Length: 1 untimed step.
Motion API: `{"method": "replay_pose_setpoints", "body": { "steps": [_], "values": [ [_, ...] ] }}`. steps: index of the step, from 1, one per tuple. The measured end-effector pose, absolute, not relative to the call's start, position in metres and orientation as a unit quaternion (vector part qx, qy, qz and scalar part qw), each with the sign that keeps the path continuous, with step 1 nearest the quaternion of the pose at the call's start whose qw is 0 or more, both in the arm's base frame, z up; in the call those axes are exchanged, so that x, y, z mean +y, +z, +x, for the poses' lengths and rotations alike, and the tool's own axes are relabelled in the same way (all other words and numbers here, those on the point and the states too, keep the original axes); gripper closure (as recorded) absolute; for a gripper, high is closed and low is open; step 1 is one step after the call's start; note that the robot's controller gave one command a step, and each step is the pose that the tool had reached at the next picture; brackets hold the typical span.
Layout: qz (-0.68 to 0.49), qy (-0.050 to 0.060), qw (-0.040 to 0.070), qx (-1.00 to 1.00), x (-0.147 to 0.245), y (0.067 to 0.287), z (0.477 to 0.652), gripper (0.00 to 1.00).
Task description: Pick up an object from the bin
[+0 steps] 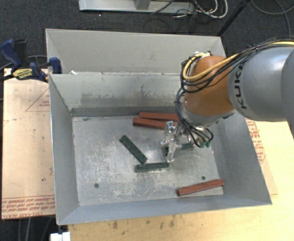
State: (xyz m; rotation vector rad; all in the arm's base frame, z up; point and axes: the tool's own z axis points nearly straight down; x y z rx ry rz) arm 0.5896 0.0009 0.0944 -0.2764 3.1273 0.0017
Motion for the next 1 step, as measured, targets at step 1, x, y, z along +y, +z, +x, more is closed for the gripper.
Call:
{"method": "replay_pose_setpoints", "body": {
  "steps": [1],
  "values": [
    [-0.096, 0.000, 0.005, 0.995, -0.0067, 0.2972, 0.5894, 1.00]
  ]
}}
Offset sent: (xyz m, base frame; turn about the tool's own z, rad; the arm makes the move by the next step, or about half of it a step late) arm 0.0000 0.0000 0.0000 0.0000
